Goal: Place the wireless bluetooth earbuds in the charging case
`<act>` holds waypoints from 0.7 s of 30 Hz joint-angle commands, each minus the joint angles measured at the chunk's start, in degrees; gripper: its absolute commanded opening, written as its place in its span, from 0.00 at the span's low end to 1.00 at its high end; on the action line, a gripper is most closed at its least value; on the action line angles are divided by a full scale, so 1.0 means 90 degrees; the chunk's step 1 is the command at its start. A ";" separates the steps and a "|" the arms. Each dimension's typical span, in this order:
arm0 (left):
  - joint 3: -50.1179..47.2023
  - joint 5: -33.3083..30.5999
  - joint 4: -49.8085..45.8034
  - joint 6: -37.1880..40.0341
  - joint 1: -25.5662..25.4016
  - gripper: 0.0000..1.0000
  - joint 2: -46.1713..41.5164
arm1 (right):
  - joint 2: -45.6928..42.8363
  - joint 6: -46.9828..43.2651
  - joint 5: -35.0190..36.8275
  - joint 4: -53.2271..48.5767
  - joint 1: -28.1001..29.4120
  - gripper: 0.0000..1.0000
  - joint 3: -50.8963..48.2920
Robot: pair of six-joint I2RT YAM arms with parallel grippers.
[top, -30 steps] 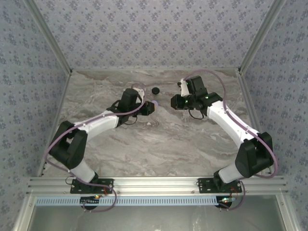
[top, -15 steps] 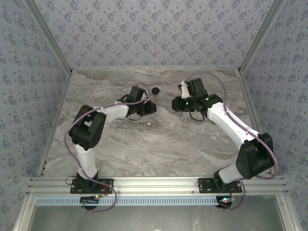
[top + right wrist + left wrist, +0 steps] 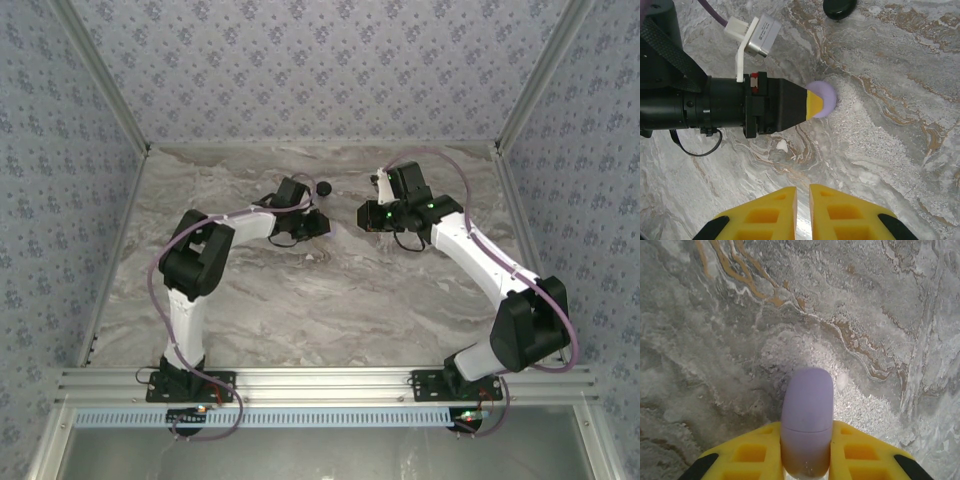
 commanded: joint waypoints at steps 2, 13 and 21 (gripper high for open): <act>0.0227 -0.0029 -0.0407 -0.0040 0.0036 0.22 0.0136 | 0.0013 -0.0040 0.0003 -0.0019 -0.0055 0.17 -0.0003; 0.0240 -0.0364 -0.0828 0.0138 0.0035 0.46 0.0119 | 0.0032 -0.0097 0.0110 -0.0085 -0.0076 0.17 -0.0014; 0.0194 -0.1023 -0.1291 0.0572 0.0088 0.54 -0.0378 | -0.0043 -0.0238 0.0593 -0.0270 -0.0130 0.27 -0.0027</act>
